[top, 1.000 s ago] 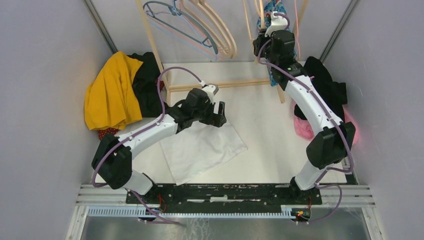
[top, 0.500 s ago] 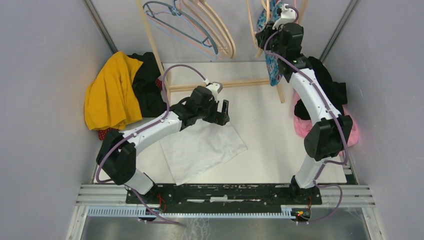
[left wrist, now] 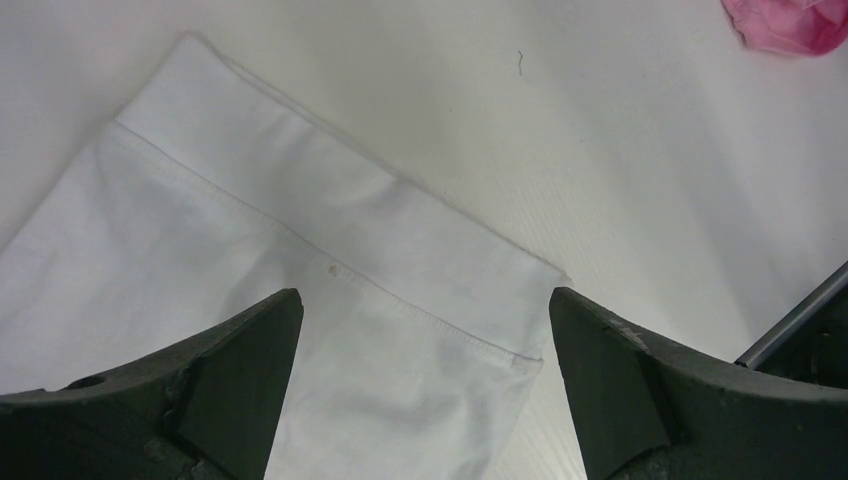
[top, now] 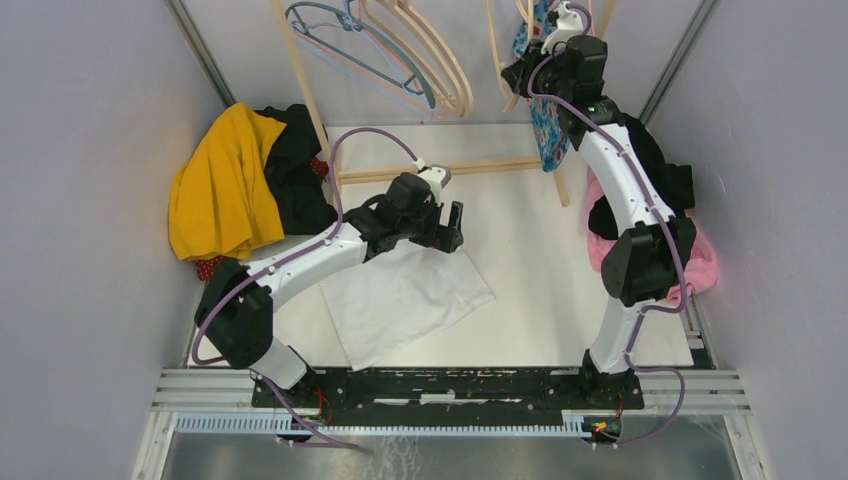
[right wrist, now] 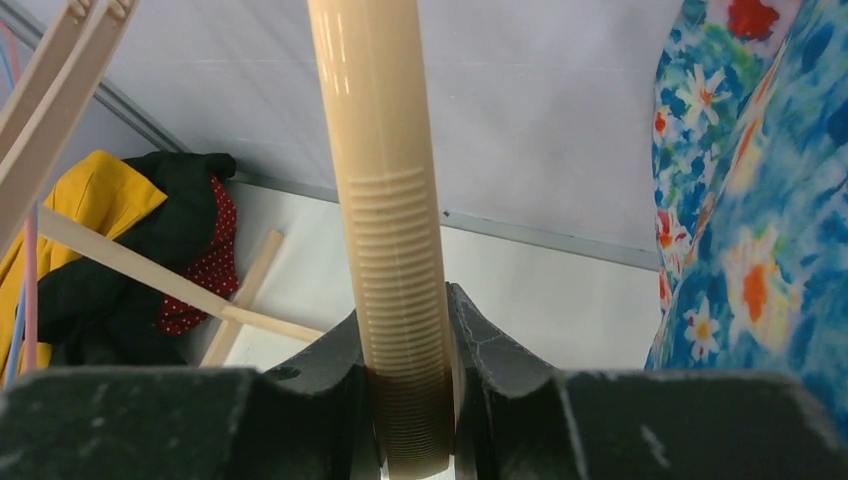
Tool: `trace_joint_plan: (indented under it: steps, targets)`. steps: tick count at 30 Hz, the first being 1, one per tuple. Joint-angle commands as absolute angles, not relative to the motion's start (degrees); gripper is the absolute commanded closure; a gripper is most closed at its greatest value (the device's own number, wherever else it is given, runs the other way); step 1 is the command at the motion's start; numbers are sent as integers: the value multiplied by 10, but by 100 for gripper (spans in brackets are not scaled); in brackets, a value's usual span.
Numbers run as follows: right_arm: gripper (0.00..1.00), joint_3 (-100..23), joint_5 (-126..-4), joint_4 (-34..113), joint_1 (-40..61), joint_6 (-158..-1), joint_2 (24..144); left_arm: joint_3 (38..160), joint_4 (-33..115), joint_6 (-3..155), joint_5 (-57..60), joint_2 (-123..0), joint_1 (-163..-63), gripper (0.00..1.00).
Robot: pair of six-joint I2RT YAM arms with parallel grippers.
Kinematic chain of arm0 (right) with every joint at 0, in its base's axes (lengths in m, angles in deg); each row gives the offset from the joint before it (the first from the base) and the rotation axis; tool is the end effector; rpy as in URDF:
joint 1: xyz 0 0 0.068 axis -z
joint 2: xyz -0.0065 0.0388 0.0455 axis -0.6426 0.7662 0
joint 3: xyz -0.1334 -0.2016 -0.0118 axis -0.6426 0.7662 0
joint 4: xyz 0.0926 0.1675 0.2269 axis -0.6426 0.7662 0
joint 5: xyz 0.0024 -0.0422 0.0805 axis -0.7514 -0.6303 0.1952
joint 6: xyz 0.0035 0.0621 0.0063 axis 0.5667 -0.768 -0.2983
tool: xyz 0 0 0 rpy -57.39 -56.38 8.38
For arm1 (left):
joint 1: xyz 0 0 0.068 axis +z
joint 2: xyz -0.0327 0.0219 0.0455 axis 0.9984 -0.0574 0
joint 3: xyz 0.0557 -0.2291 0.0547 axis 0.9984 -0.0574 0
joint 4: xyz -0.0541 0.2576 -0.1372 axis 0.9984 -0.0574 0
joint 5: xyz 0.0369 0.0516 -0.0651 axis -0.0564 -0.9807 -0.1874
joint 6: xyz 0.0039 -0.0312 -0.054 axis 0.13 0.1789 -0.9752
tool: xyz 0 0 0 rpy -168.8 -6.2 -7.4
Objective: Place the skirt on the hanger
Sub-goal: Place the hanger on the clothesline.
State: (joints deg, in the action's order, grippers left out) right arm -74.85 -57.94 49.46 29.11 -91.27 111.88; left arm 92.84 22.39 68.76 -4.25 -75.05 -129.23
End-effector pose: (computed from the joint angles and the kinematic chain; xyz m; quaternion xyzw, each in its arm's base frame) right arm 0.4825 0.1048 0.3903 -0.0308 0.7513 0.2577 0.6069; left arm 0.2882 -0.2671 0.2160 0.1983 0.8804 -0.2359 0.3604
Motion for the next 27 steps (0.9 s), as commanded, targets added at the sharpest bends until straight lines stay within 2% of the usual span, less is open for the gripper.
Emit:
trace_joint_plan:
  steps: [1, 2, 3, 4, 14, 18, 23, 27]
  targets:
    - [66, -728, -560, 496, 291, -925, 1079, 940, 230, 679, -56, -734, -1297, 0]
    - [50, -718, -560, 496, 291, -924, 1066, 938, 229, 679, -58, -731, -1297, 0]
    - [40, -710, -560, 498, 291, -924, 1052, 936, 229, 679, -59, -728, -1297, 0]
    - [39, -703, -560, 501, 291, -924, 1032, 934, 228, 679, -60, -725, -1297, 0]
    - [37, -580, -571, 553, 290, -923, 835, 908, 227, 670, -68, -681, -1297, 0]
    - [40, -555, -539, 562, 290, -935, 767, 897, 225, 664, -69, -662, -1297, 0]
    - [44, -564, -466, 541, 282, -976, 747, 883, 226, 657, -69, -645, -1297, 0]
    - [47, -582, -478, 524, 252, -972, 775, 873, 227, 650, -68, -632, -1297, 0]
